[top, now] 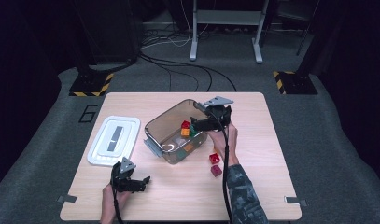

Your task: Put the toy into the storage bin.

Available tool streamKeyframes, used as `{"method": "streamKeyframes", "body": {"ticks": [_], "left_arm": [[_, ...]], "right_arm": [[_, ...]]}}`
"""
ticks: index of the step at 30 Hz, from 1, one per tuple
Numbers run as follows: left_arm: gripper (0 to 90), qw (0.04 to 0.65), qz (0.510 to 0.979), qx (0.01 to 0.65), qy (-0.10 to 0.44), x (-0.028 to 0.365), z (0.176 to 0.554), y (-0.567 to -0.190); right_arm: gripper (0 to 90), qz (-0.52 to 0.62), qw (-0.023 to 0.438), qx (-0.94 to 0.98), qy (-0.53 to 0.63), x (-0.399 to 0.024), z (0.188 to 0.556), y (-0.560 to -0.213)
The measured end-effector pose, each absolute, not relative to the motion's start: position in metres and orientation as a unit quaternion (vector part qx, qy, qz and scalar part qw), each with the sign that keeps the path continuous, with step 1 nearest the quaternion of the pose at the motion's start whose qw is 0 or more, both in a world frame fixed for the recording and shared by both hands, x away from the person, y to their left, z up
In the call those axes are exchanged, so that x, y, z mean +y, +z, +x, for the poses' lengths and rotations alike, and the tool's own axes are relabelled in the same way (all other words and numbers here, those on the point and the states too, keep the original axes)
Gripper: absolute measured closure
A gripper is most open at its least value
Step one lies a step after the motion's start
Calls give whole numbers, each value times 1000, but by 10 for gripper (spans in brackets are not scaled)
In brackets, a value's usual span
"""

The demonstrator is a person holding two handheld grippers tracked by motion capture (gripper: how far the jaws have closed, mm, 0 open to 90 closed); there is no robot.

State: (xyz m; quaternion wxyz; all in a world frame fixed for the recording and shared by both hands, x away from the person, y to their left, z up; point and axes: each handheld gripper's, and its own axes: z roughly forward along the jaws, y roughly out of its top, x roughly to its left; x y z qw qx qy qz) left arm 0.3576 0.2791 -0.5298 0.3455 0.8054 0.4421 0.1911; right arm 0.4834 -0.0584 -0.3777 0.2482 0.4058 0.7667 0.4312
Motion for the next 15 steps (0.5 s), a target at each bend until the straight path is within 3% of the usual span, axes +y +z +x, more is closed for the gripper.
{"method": "streamKeyframes", "body": {"ticks": [15], "left_arm": [[53, 346, 805, 442, 191, 279, 358, -530]], "right_arm": [[0, 423, 247, 750, 444, -108, 452, -404]]}}
